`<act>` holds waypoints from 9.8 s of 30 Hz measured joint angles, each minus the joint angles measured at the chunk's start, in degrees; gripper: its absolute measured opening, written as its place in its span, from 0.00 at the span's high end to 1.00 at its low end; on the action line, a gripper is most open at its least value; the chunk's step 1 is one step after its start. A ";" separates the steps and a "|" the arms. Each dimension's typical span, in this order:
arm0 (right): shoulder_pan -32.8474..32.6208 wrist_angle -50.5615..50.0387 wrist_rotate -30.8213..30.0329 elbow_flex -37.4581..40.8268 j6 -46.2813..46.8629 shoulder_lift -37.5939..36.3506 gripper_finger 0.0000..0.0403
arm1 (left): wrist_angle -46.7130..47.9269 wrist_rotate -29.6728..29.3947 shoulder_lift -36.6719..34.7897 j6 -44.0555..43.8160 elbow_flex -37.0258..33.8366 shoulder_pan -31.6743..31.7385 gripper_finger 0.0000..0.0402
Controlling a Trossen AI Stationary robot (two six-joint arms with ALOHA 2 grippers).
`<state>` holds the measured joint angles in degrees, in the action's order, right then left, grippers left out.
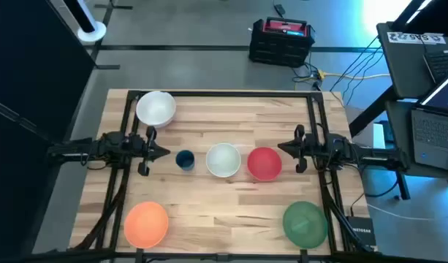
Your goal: Nest bowls inside each other
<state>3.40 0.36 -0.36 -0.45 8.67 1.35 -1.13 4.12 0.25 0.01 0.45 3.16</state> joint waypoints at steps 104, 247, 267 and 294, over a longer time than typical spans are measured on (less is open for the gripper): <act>0.00 0.02 -0.16 0.00 0.36 0.00 1.00 | 74.44 -16.88 80.96 -12.21 73.39 28.11 0.65; 27.86 -56.86 6.65 -82.64 -3.79 111.64 1.00 | 75.18 -7.54 89.29 10.44 71.28 26.84 1.00; 41.42 -51.00 10.48 -54.21 -4.83 91.61 0.99 | 70.97 -4.90 89.24 10.30 71.30 26.21 1.00; 42.01 -49.88 10.95 -53.75 -4.59 79.86 0.41 | 59.19 -4.98 101.79 9.74 84.19 10.89 1.00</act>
<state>45.41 -49.52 10.59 -54.19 4.08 81.20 58.06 -0.86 102.04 9.75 84.64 14.05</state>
